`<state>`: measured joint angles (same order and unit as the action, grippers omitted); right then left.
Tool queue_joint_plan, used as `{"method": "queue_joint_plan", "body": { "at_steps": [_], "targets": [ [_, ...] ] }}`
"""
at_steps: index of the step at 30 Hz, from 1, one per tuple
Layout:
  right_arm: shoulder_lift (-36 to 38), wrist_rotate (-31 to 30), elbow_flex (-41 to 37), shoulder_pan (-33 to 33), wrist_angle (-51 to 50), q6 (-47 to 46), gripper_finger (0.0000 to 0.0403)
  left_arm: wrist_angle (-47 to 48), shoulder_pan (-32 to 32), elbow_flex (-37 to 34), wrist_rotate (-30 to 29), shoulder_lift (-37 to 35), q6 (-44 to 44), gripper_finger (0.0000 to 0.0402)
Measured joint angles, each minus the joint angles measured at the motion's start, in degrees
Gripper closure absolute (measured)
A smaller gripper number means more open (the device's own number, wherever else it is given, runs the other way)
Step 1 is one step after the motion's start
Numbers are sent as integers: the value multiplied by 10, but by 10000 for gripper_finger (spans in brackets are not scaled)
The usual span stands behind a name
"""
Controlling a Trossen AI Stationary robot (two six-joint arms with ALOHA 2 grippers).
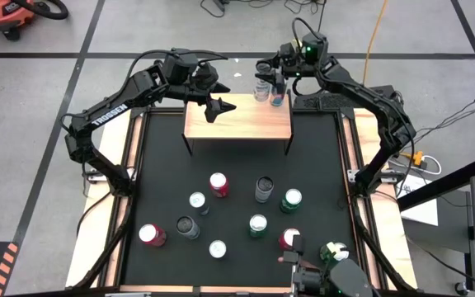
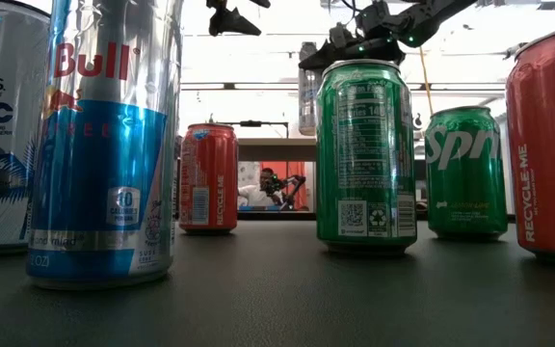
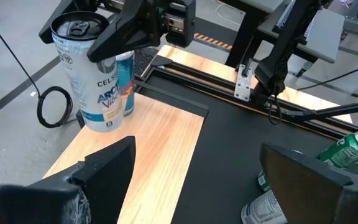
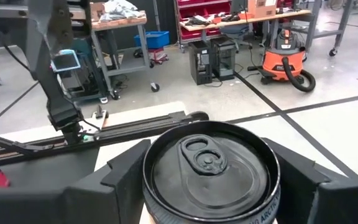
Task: Place canned beverage on shelf
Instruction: Put the top left white soda can on the shelf
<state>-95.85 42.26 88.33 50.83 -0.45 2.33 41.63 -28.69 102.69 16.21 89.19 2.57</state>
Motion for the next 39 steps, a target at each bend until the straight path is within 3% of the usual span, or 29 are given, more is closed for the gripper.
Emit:
{"method": "queue_joint_plan", "body": {
  "at_steps": [13,39],
  "targets": [
    [0,-1,0,0,-39,31,163,0,0,0,0,0,-5,55],
    [-27,-5,0,-10,-11,25,163,-1,0,0,-3,0,-4,55]
  ]
}}
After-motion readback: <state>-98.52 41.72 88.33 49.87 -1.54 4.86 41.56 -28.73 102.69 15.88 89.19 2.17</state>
